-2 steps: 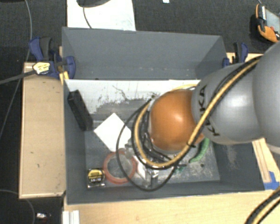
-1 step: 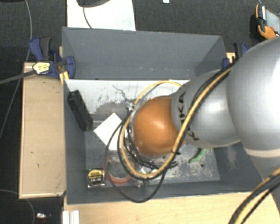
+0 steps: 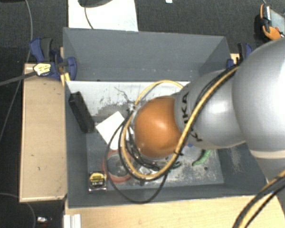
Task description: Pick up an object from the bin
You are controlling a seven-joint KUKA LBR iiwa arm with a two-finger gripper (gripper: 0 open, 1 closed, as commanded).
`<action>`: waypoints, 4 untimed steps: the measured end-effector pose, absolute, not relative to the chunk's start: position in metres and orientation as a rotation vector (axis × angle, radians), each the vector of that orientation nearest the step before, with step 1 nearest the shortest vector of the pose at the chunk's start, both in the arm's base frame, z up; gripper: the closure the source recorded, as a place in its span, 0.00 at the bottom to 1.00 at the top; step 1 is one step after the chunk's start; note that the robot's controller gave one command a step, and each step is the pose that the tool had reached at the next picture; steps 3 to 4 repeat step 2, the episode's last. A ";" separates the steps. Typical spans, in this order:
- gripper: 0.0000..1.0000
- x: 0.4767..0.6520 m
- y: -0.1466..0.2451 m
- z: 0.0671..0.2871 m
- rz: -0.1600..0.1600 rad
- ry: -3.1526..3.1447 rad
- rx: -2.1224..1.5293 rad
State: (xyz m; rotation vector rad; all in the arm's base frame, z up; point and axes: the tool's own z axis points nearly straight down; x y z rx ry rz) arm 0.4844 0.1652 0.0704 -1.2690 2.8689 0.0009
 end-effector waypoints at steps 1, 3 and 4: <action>1.00 0.484 0.165 0.070 0.001 2.870 -1.267; 1.00 0.482 0.164 0.097 0.002 2.880 -1.267; 1.00 0.482 0.164 0.097 0.002 2.880 -1.267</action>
Offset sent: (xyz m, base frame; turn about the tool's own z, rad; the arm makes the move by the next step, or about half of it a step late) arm -0.0001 -0.0002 0.0785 0.0012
